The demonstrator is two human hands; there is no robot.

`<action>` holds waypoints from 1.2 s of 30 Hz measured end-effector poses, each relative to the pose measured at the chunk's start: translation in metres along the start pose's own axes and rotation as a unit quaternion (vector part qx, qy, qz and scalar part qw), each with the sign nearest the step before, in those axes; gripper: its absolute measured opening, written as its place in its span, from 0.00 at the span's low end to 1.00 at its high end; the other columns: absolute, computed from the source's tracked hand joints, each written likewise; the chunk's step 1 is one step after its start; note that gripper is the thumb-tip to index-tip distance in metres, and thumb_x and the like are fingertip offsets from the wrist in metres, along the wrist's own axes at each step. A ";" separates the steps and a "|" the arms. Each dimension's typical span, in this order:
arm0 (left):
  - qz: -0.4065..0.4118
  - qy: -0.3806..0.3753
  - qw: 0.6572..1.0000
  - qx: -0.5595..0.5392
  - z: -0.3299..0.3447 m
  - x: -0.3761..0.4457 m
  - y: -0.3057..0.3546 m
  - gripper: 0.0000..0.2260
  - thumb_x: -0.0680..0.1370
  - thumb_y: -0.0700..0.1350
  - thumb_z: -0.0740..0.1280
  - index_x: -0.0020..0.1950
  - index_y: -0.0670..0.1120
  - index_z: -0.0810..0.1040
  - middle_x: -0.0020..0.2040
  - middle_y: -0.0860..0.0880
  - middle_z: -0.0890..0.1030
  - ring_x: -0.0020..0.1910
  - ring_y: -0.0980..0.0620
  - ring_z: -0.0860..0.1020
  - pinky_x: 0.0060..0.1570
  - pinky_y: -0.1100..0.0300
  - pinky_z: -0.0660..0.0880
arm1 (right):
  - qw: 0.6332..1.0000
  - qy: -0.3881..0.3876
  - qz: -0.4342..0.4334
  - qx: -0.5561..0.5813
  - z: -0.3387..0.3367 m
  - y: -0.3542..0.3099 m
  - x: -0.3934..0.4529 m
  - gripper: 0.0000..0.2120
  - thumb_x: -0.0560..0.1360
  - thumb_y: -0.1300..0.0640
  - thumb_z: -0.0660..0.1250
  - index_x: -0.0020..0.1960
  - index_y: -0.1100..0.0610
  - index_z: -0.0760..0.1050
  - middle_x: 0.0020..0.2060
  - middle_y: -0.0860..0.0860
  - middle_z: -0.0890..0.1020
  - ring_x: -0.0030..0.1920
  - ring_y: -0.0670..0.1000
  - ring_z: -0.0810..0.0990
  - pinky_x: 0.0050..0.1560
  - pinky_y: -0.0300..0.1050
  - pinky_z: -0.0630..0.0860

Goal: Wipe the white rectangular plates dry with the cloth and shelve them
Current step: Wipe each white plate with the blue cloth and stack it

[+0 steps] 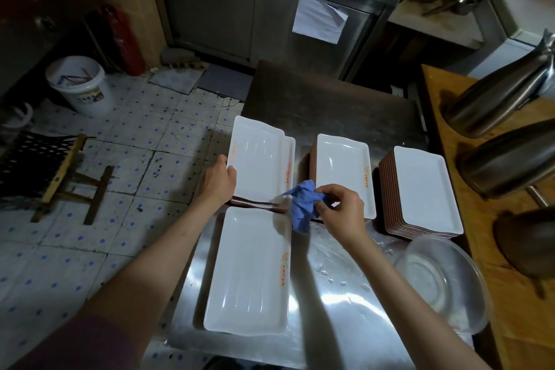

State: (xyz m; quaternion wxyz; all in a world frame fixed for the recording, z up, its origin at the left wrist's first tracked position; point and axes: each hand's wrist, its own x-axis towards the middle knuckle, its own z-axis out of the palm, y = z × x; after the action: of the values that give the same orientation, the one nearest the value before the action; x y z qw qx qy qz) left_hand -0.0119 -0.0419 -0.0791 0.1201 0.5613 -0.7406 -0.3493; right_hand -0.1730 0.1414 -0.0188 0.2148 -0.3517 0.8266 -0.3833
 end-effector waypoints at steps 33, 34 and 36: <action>0.026 -0.151 0.970 -0.190 0.070 -0.107 0.104 0.17 0.81 0.41 0.60 0.67 0.44 0.59 0.56 0.43 0.75 0.26 0.49 0.73 0.21 0.63 0.71 | 0.994 0.110 0.007 0.013 -0.134 0.062 -0.045 0.10 0.69 0.69 0.68 0.46 0.59 0.81 0.40 0.51 0.82 0.42 0.49 0.81 0.45 0.47 0.81; 0.032 -0.155 0.968 -0.196 0.075 -0.111 0.106 0.18 0.80 0.41 0.61 0.68 0.45 0.59 0.56 0.44 0.75 0.25 0.49 0.73 0.22 0.61 0.71 | 0.993 0.115 0.005 0.013 -0.140 0.064 -0.048 0.09 0.70 0.69 0.68 0.46 0.59 0.81 0.40 0.51 0.82 0.42 0.48 0.80 0.45 0.45 0.80; 0.042 -0.160 0.966 -0.199 0.086 -0.119 0.111 0.16 0.80 0.42 0.63 0.65 0.46 0.62 0.55 0.44 0.77 0.25 0.48 0.74 0.24 0.57 0.73 | 0.992 0.127 -0.001 0.010 -0.152 0.070 -0.053 0.09 0.70 0.69 0.69 0.45 0.58 0.80 0.39 0.49 0.81 0.40 0.44 0.79 0.43 0.40 0.79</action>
State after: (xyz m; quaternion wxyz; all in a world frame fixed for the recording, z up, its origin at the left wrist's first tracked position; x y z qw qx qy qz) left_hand -0.1033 0.1141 -0.0439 0.1243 0.4312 -0.6887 -0.5696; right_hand -0.2620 0.2867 0.0242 0.1113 -0.2992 0.8427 -0.4335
